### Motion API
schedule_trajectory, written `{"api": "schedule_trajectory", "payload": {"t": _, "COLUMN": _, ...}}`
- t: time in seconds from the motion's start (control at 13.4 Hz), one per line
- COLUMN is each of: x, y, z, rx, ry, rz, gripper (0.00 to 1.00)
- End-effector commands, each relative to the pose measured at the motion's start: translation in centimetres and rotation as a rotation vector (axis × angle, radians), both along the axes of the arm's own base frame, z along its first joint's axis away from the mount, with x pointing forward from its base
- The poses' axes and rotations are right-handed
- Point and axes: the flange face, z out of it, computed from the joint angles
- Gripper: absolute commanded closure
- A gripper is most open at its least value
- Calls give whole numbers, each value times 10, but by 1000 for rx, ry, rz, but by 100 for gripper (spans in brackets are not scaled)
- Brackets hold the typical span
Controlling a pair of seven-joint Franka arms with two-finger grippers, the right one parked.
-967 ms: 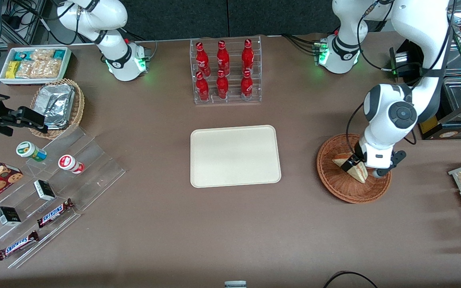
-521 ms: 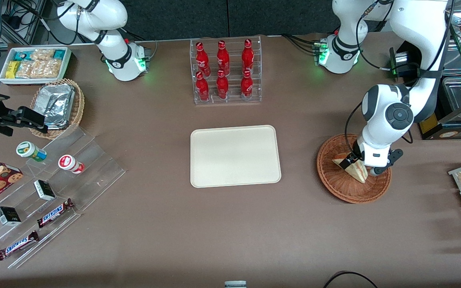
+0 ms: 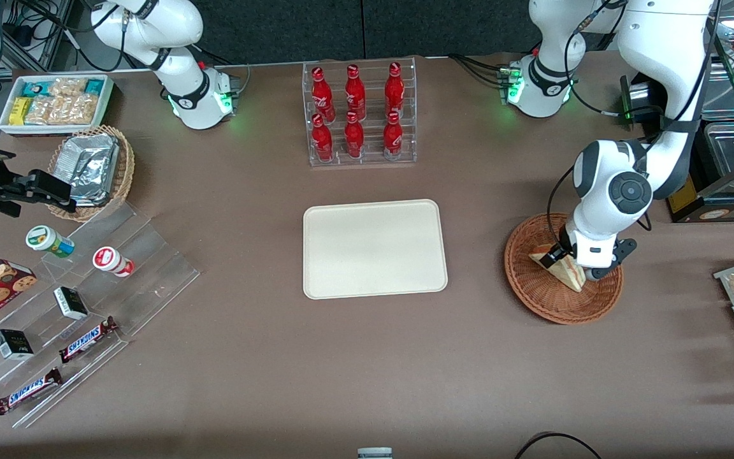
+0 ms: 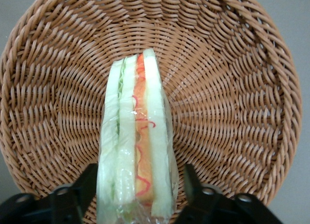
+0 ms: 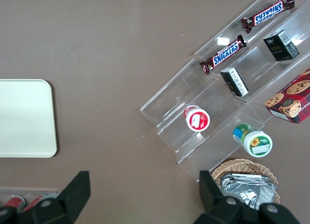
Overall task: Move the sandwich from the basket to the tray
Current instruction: 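Close the left gripper on the wrapped sandwich's crust edge, then lift the sandwich and carry it over the white tray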
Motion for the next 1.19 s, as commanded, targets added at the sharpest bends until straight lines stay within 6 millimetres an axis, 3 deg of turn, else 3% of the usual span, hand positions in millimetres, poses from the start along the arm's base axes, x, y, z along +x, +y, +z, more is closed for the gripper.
{"api": "schedule_trajectory", "payload": {"t": 0.0, "x": 14, "y": -1, "z": 16, "rx": -1, "ry": -39, "rz": 31, "gripper": 100}}
{"api": "schedule_trajectory", "payload": {"t": 0.22, "x": 16, "y": -2, "z": 34, "rx": 4, "ry": -29, "rz": 18, "gripper": 100}}
{"api": "schedule_trajectory", "payload": {"t": 0.45, "x": 18, "y": -19, "z": 72, "rx": 13, "ry": 8, "rz": -10, "gripper": 100}}
{"api": "schedule_trajectory", "payload": {"t": 0.67, "x": 15, "y": -88, "z": 117, "rx": 41, "ry": 98, "rz": -115, "gripper": 100}}
{"api": "schedule_trajectory", "payload": {"t": 0.82, "x": 9, "y": -154, "z": 137, "rx": 37, "ry": 95, "rz": -204, "gripper": 100}}
{"api": "schedule_trajectory", "payload": {"t": 1.12, "x": -19, "y": -278, "z": 140, "rx": -1, "ry": 62, "rz": -360, "gripper": 100}}
